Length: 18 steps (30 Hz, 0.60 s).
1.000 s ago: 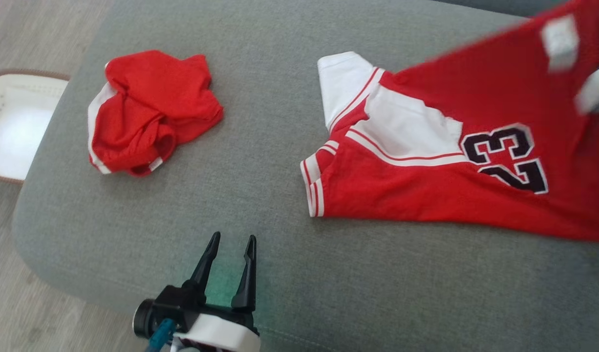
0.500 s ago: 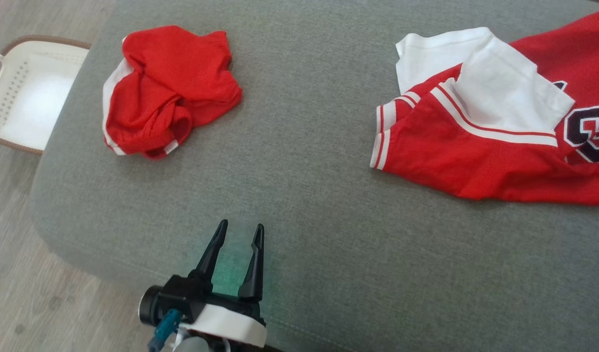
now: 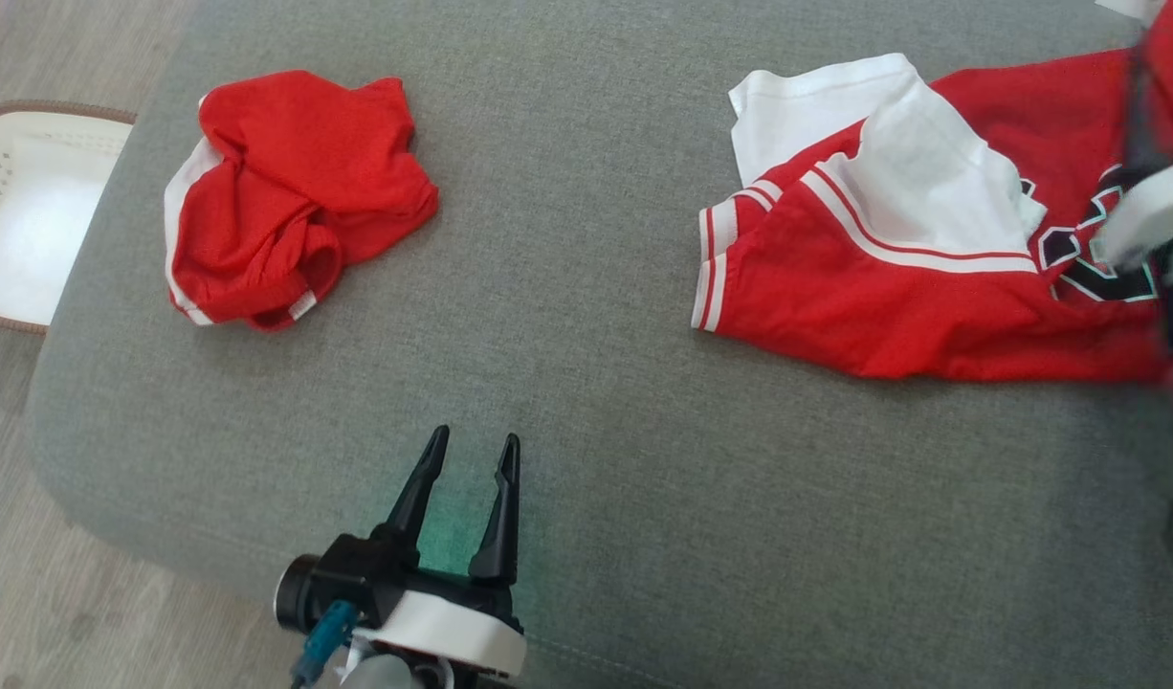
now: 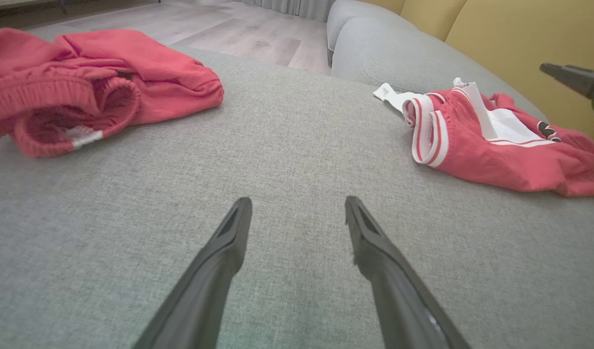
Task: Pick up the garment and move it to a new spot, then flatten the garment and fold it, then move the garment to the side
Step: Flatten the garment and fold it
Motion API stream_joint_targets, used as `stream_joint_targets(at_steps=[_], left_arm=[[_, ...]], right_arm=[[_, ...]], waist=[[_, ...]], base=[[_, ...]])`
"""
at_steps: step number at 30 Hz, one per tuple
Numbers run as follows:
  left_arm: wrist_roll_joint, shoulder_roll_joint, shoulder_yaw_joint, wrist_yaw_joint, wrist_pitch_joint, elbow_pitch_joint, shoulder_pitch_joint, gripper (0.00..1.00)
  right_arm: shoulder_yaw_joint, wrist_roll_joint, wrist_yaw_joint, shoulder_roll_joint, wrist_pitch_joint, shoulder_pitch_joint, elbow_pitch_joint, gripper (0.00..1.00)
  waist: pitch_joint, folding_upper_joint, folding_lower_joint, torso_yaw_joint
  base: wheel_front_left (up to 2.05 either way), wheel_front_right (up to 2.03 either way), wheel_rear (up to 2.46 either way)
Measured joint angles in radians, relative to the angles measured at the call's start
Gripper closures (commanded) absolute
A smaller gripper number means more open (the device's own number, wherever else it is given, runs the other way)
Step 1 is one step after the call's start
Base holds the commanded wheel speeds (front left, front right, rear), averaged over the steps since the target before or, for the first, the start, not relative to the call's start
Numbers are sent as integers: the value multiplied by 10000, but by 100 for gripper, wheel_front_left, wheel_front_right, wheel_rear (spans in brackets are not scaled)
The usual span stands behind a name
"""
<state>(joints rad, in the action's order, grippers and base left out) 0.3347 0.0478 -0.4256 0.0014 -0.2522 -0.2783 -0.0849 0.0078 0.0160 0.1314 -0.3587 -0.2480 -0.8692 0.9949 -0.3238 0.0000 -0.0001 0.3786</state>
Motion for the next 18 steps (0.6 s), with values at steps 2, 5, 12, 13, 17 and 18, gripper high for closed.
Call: stream_joint_targets(at_steps=[2, 5, 12, 13, 17, 18], left_arm=[[0, 0, -8, -2, 0, 0, -27, 0], [-2, 0, -33, -4, 0, 0, -51, 0], [0, -2, -54, 2, 0, 0, -54, 0], [0, -2, -59, 17, 0, 0, -54, 0], [2, -2, -86, 79, 0, 2, -54, 0], [2, -2, -92, 79, 0, 2, -54, 0]], right_arm=[[780, 759, 0, 186, 6, 375, -69, 0], [2150, 2006, 0, 339, 307, 899, -240, 0], [3973, 4146, 0, -477, 924, 1212, -1187, 0], [4075, 4312, 0, -614, 1041, 1212, -1198, 0], [4548, 4972, 0, -777, 1381, 1219, -1260, 0], [4709, 5141, 0, -798, 1407, 1221, -1333, 3]], waist=[[-15, 0, 0, 28], [-38, 0, 0, 125], [-159, 0, 0, 352], [-160, 0, 0, 380], [-140, 0, 0, 428], [-134, 0, 0, 428]], base=[[0, 0, 0], [0, 0, 0], [0, 0, 0], [0, 0, 0], [0, 0, 0], [0, 0, 0]])
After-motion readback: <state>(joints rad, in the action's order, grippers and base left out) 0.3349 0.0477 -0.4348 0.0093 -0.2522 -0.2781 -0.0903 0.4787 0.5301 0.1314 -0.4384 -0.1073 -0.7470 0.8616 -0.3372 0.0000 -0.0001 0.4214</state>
